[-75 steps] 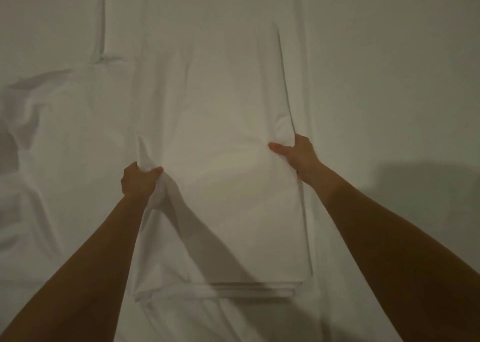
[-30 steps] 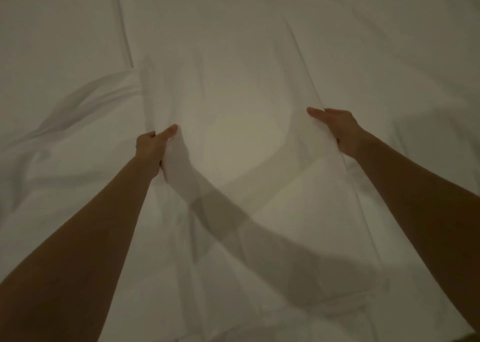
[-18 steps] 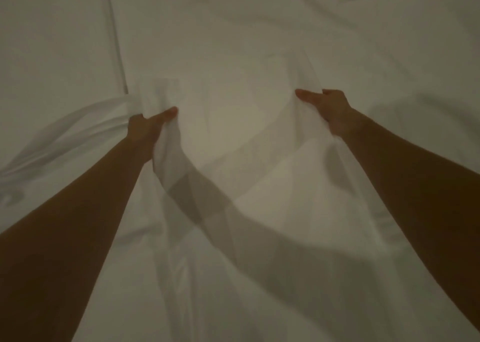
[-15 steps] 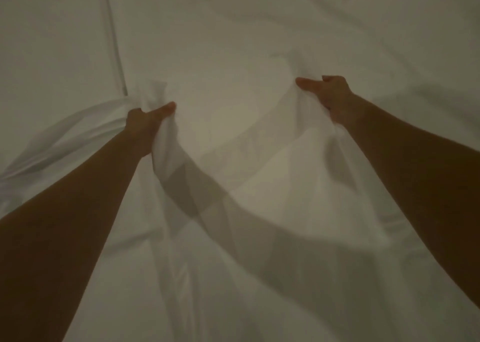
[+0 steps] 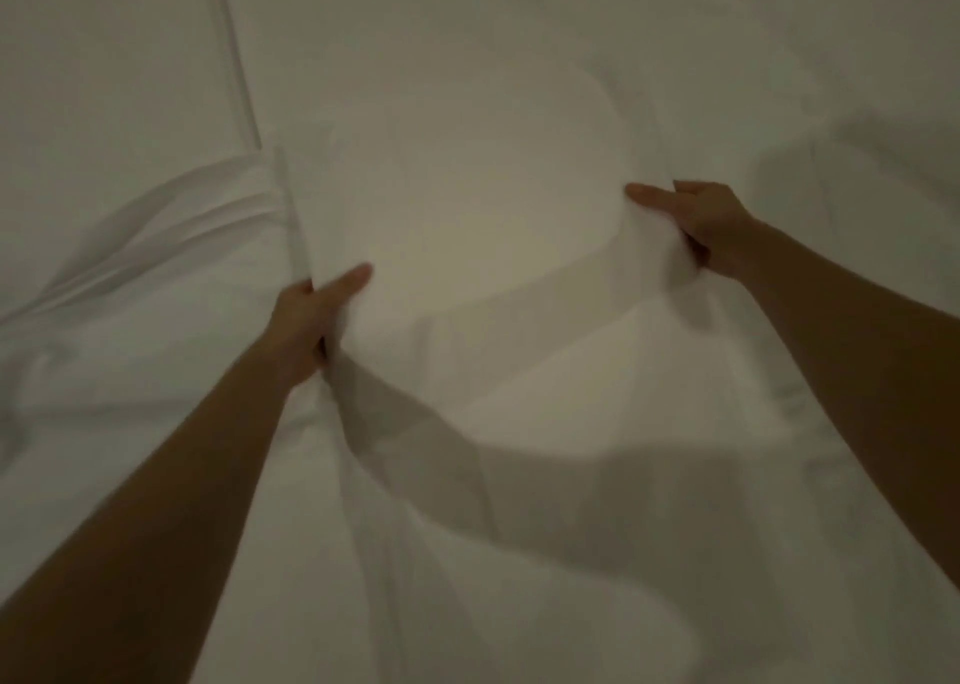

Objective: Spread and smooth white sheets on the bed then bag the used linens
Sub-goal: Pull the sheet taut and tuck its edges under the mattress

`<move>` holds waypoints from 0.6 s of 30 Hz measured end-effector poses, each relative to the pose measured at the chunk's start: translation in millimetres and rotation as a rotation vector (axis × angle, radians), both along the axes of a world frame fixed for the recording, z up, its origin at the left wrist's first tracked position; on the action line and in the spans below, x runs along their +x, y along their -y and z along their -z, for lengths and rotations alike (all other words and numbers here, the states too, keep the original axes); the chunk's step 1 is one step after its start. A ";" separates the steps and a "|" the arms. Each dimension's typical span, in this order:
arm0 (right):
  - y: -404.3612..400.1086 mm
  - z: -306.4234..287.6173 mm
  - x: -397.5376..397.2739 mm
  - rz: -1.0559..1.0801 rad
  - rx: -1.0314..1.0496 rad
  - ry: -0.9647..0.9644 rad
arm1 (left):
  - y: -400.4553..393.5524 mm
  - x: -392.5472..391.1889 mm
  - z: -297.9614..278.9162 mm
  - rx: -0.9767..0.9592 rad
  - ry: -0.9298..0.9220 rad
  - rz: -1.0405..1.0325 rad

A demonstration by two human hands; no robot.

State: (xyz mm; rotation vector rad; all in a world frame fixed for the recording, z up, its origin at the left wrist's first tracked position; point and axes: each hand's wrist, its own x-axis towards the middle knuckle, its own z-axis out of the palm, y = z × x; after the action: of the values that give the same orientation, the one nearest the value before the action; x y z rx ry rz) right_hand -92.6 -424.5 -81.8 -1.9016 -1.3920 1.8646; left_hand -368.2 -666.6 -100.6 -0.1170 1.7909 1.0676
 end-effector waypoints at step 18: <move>219.7 -17.6 206.4 -0.245 -0.390 0.269 | 230.6 208.5 -25.5 -0.153 0.136 0.060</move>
State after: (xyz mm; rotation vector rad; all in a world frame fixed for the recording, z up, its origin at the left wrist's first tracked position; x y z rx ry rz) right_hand 113.8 -644.2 -64.3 -2.3318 -1.4815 2.1953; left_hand -159.7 -897.3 -75.2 -0.2217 1.7406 0.8592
